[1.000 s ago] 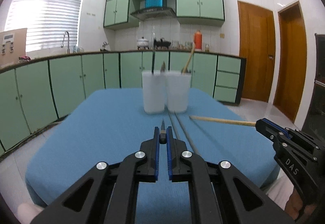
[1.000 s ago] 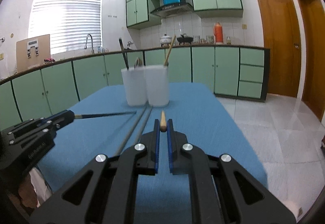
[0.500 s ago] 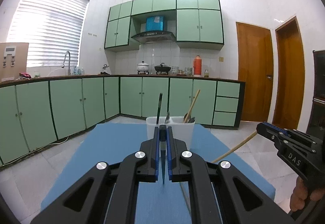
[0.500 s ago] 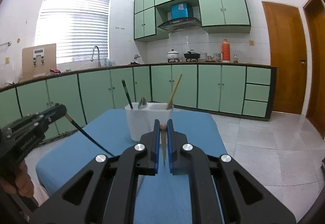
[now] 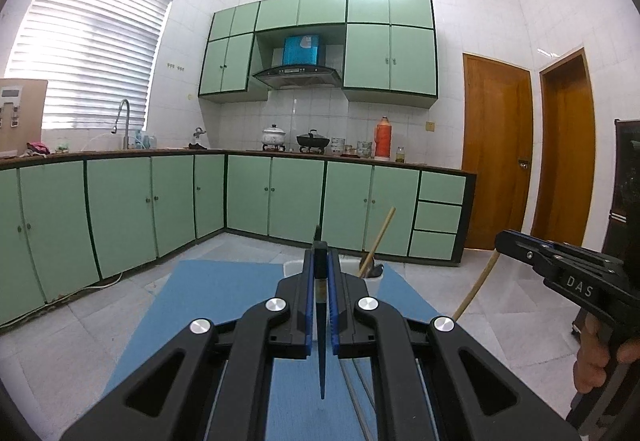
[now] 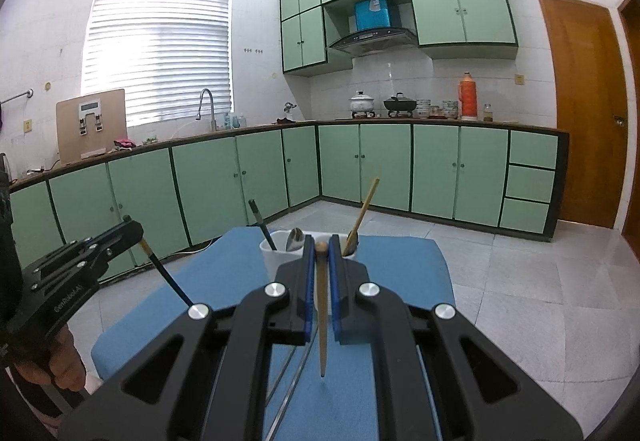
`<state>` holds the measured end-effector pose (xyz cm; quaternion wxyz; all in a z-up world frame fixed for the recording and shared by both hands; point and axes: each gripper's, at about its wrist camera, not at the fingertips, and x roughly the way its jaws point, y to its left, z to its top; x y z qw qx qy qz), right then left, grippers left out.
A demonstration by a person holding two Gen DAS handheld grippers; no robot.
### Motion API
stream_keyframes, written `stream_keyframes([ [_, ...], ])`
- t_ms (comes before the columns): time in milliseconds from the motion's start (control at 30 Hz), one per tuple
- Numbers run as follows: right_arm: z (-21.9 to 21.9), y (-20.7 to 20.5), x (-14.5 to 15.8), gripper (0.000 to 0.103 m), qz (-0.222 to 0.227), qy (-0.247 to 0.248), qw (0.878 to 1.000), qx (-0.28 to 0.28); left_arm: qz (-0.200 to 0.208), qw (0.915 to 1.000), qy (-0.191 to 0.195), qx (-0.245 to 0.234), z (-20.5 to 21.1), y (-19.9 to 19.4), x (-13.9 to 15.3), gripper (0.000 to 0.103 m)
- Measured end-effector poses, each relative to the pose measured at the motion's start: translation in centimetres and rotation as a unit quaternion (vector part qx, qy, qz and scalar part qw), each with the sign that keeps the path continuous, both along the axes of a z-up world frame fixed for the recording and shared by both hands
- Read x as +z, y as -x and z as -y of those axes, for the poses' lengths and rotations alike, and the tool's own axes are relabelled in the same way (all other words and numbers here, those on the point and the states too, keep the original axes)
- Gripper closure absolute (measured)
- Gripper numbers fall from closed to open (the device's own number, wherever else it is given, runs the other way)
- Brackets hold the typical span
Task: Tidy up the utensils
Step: 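Lift both chopsticks and carry them over the white holder, then lower both chopsticks into the white holder and open both tools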
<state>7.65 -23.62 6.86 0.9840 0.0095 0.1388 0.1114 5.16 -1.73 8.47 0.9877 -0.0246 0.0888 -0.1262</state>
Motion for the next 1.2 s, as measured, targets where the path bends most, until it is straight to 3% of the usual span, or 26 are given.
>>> stream_keyframes([
  [400, -0.2, -2.4, 5.7, 0.097, 0.050, -0.011, 0.999, 0.008, 0.064, 0.9973, 0.018, 0.030, -2.2, -2.5, 6.0, 0.097],
  [767, -0.7, -7.8, 9.3, 0.097, 0.088, -0.004, 0.996, -0.002, 0.119, 0.9916, 0.028, 0.043, -1.6, -8.5, 10.5, 0.097],
  [900, -1.2, -11.0, 9.0, 0.097, 0.080, -0.002, 0.997, -0.004, 0.122, 0.9914, 0.029, 0.038, -0.7, -11.3, 10.3, 0.097],
  [1200, -1.5, -16.9, 5.2, 0.097, 0.035, -0.009, 0.999, -0.009, 0.061, 0.9977, 0.026, 0.016, 1.1, -17.8, 6.2, 0.097],
])
